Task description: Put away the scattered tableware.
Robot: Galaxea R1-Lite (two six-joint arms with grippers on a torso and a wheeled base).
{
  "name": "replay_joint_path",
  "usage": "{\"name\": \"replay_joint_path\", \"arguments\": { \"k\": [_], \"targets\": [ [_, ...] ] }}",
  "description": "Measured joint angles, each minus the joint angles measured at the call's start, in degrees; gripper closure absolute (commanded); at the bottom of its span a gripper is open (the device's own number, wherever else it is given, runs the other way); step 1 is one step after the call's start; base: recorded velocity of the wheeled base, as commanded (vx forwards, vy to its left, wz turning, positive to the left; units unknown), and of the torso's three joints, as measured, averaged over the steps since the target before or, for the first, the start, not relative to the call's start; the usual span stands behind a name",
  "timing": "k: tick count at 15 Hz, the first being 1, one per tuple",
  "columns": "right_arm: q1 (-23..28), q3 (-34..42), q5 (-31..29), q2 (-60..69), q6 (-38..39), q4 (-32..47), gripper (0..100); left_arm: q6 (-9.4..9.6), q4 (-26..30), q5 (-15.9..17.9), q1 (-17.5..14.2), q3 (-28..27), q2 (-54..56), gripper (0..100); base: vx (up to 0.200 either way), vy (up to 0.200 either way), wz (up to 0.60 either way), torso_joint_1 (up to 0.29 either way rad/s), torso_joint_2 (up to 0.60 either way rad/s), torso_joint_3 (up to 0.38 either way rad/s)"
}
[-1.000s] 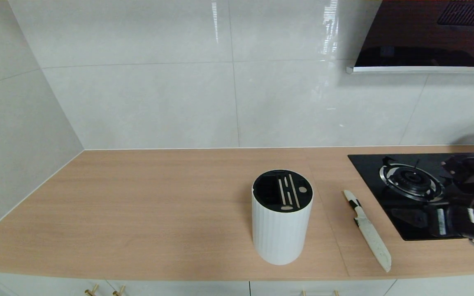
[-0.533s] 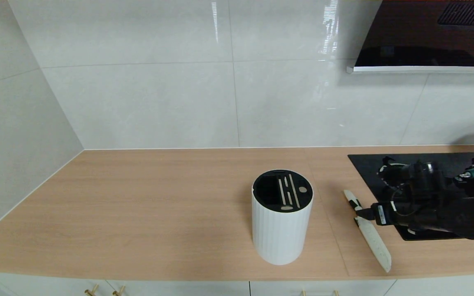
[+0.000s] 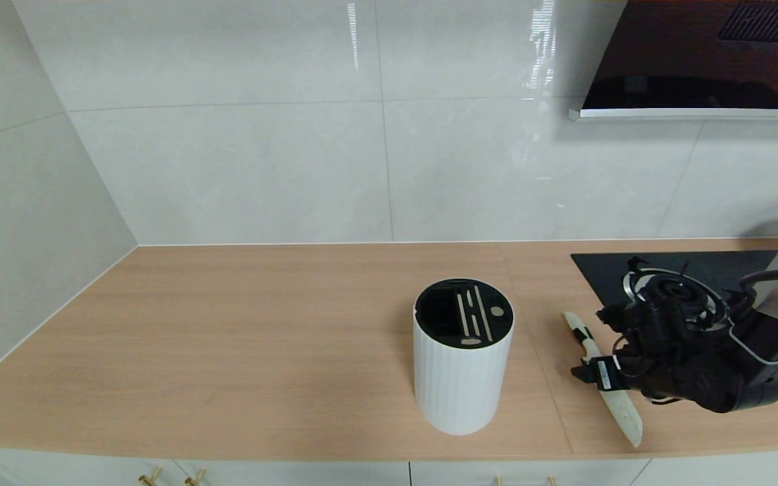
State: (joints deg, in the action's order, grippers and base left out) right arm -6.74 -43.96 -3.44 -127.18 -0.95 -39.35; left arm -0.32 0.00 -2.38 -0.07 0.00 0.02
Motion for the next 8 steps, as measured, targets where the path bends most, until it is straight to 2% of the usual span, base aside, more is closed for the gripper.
{"name": "replay_joint_path", "arguments": {
  "k": [8],
  "targets": [
    [0.3, -1.0, -1.5, -2.8, 0.0, -1.8, 0, 0.00, 0.0, 0.0, 0.0, 0.0, 0.0, 0, 0.000, 0.000, 0.00, 0.000, 0.00, 0.000]
  ]
}}
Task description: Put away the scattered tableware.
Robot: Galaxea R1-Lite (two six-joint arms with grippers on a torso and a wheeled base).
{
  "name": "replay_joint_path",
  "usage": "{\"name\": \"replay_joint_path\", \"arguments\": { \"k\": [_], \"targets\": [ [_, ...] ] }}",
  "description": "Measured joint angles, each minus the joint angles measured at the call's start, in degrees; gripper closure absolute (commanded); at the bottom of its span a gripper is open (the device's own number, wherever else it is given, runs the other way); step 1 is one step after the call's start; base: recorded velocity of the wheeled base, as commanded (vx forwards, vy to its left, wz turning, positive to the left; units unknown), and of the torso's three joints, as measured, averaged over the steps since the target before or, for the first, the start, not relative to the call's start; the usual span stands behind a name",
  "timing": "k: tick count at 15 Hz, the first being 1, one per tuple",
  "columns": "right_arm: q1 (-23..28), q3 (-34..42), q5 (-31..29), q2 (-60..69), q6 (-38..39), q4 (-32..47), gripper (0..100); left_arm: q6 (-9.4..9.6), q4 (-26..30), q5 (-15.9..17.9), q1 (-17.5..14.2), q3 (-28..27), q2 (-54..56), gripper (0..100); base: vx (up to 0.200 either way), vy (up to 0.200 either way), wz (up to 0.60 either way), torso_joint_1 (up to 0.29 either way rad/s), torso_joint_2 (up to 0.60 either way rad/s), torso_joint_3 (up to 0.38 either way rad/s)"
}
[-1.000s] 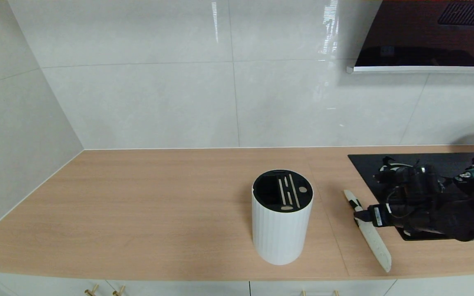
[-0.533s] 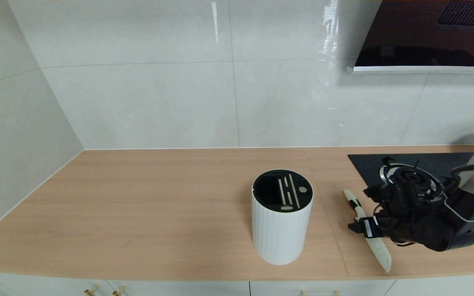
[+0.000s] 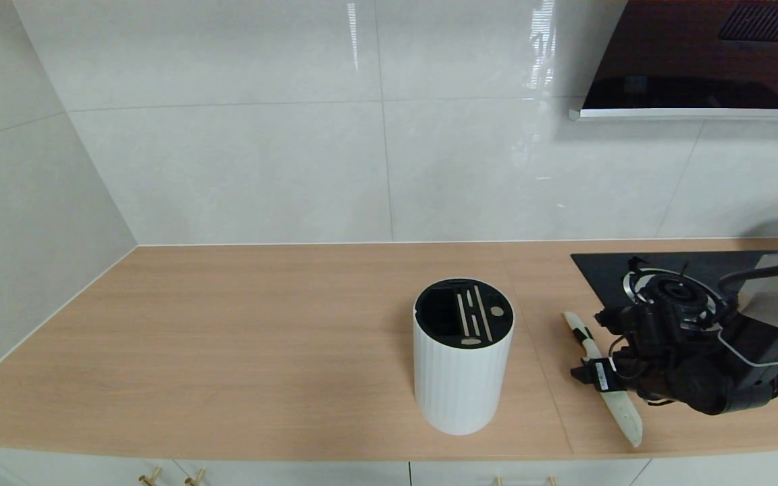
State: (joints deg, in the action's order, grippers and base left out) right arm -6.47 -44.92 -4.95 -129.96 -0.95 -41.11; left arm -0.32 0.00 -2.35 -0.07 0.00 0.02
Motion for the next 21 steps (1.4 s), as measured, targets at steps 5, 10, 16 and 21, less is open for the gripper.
{"name": "replay_joint_path", "arguments": {
  "k": [5, 10, 16, 21],
  "targets": [
    [0.3, -0.7, -0.2, -0.7, 0.0, -0.1, 100, 0.00, 0.0, 0.0, 0.0, 0.0, 0.0, 0, 0.000, 0.000, 0.00, 0.000, 0.00, 0.000],
    [0.2, -0.6, -0.1, -0.9, 0.0, -0.1, 100, -0.01, 0.0, 0.0, 0.0, 0.0, 0.0, 0, 0.000, 0.000, 0.00, 0.000, 0.00, 0.000],
    [0.3, -0.2, -0.4, 0.6, 0.2, 0.2, 100, 0.21, 0.0, 0.0, 0.0, 0.0, 0.0, 0, 0.000, 0.000, 0.00, 0.000, 0.00, 0.000],
    [-0.4, 2.5, -0.4, 11.6, 0.7, 0.2, 100, 3.13, 0.1, 1.5, 0.0, -1.1, 0.0, 0, 0.000, 0.000, 0.00, 0.000, 0.00, 0.000]
  ]
}}
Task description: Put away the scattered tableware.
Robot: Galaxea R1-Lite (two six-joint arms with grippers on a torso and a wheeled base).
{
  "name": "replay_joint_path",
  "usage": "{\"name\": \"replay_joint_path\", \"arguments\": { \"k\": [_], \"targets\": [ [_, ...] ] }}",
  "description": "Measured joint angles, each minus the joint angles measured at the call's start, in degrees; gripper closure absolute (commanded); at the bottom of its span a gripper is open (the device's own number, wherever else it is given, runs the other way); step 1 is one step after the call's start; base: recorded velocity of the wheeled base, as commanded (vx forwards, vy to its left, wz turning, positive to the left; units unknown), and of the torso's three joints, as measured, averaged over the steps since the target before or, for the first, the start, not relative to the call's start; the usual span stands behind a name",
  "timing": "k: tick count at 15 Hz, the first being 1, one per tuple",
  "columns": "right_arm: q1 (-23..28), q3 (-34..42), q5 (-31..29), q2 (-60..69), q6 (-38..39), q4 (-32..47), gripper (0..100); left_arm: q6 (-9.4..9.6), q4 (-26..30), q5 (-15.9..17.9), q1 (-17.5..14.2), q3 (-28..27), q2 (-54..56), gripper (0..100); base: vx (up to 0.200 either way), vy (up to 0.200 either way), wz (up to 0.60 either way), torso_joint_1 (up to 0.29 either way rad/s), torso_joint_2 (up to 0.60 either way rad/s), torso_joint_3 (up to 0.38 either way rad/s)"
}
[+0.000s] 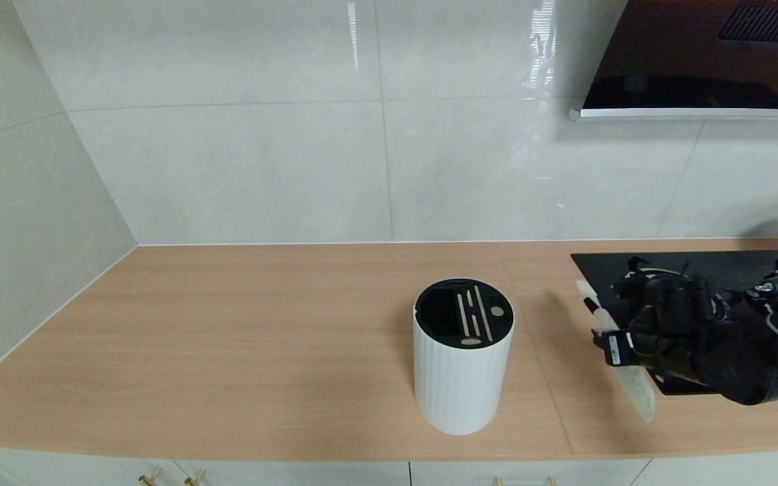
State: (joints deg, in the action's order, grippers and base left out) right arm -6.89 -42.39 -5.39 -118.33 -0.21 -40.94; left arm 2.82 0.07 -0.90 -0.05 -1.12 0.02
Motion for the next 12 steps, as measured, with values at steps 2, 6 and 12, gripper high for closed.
{"name": "replay_joint_path", "arguments": {
  "k": [2, 6, 12],
  "targets": [
    [-1.1, 0.8, -0.4, 6.0, 0.1, 0.4, 100, 0.84, 2.2, 6.3, 0.0, -4.8, -0.6, 0, 0.000, 0.000, 0.00, 0.000, 0.00, 0.000],
    [-6.3, -4.7, -3.8, 15.0, 0.1, 2.4, 100, 2.27, 5.7, 23.3, 0.2, -19.1, -12.5, 0, 0.000, 0.000, 0.00, 0.000, 0.00, 0.000],
    [-19.4, -9.0, -10.2, 24.1, 0.8, 9.2, 100, -10.47, 1.5, 34.0, 9.6, -37.7, -43.4, 0, 0.000, 0.000, 0.00, 0.000, 0.00, 0.000]
  ]
}}
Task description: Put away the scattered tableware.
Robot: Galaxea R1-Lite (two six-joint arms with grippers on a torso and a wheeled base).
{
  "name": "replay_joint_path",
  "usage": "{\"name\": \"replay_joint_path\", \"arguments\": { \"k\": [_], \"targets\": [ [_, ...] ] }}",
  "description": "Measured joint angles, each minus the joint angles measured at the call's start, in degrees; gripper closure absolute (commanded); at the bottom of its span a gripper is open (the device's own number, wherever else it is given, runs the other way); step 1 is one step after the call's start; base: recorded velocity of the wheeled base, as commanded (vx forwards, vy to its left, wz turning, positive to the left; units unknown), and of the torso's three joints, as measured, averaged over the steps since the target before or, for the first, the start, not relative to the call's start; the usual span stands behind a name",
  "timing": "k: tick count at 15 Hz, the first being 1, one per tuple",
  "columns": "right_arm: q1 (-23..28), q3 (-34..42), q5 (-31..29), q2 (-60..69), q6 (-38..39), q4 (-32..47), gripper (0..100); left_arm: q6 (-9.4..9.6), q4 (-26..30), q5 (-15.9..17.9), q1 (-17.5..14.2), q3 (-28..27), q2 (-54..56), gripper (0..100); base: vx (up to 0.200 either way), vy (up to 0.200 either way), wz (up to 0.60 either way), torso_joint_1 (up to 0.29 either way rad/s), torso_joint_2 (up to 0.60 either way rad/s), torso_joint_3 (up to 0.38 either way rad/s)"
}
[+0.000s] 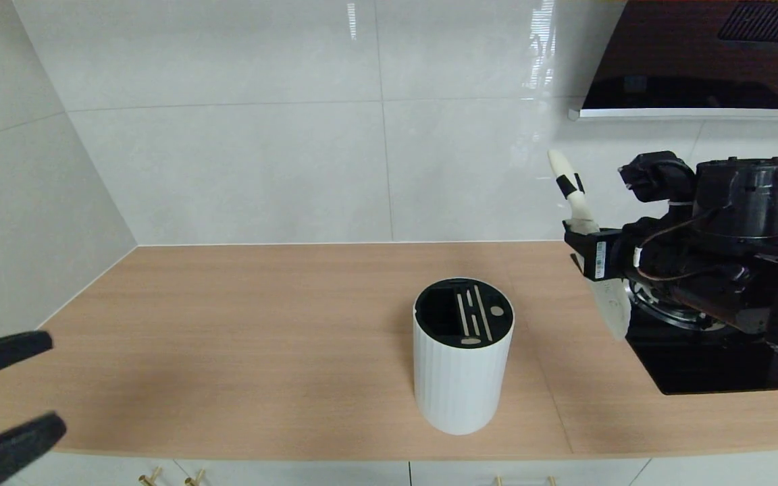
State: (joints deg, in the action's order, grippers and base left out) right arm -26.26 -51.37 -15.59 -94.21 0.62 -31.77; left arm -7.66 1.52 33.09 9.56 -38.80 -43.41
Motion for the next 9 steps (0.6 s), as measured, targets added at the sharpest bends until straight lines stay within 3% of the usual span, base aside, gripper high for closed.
{"name": "replay_joint_path", "arguments": {
  "k": [1, 2, 3, 6, 9],
  "targets": [
    [-2.2, 0.2, -1.1, 1.1, 0.1, 0.9, 100, -6.96, -4.3, 0.0, 3.8, -1.5, -3.5, 0, 0.000, 0.000, 0.00, 0.000, 0.00, 0.000],
    [-4.6, 0.3, -1.9, 2.2, 0.5, 1.3, 100, -12.57, -7.9, -0.1, 7.2, -2.5, -6.9, 0, 0.000, 0.000, 0.00, 0.000, 0.00, 0.000],
    [-6.8, 0.7, -2.4, 3.1, 1.0, 1.5, 100, -15.21, -9.2, -0.1, 9.8, -2.6, -9.6, 0, 0.000, 0.000, 0.00, 0.000, 0.00, 0.000],
    [-14.3, 1.8, -2.7, 4.8, 2.6, 1.7, 100, -16.88, -16.8, -0.4, 14.7, -0.9, -17.3, 0, 0.000, 0.000, 0.00, 0.000, 0.00, 0.000],
    [-19.1, 1.9, -2.7, 4.5, 5.5, 1.7, 100, -17.23, -33.4, -4.9, 18.3, 3.0, -25.4, 0, 0.000, 0.000, 0.00, 0.000, 0.00, 0.000]
  ]
}}
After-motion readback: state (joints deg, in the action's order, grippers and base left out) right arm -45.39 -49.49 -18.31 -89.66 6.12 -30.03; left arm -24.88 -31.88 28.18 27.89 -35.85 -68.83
